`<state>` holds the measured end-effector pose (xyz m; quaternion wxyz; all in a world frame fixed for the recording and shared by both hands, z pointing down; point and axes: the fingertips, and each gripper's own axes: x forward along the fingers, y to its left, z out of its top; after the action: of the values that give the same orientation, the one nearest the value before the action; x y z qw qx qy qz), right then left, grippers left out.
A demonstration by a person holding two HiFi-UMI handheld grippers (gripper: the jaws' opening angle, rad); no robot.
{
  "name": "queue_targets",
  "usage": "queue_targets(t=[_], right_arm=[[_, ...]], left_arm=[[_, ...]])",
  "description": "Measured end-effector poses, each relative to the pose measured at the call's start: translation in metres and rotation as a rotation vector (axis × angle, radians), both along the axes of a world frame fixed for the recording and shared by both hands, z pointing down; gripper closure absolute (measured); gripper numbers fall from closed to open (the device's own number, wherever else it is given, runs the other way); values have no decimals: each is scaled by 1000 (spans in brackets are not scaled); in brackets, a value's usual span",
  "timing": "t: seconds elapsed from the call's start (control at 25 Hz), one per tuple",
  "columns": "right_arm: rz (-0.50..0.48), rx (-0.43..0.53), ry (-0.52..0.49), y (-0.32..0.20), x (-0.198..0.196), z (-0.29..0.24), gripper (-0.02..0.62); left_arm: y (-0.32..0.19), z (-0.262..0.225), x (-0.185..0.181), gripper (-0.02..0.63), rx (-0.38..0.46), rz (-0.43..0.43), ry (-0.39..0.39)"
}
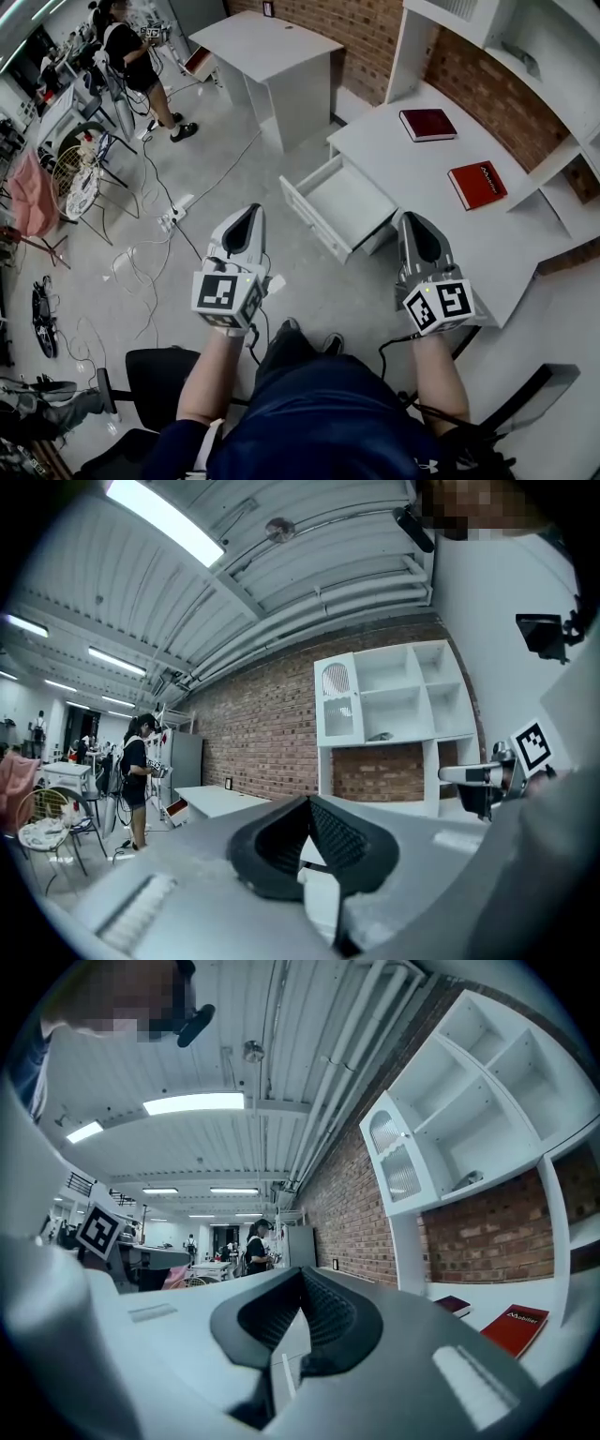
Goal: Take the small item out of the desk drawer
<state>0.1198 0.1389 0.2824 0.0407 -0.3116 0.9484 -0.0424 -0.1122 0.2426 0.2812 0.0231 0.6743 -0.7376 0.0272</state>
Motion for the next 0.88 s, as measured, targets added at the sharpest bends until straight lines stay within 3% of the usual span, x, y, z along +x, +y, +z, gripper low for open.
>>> queue_targets(t=[0.32, 0.88], right_arm=[[24, -76, 7, -32, -18, 26, 592], [103, -169, 78, -111, -99, 57, 592]], left_arm=[[-30, 21, -26, 603, -29, 2, 40], [-129, 72, -127, 603, -119, 71, 112]])
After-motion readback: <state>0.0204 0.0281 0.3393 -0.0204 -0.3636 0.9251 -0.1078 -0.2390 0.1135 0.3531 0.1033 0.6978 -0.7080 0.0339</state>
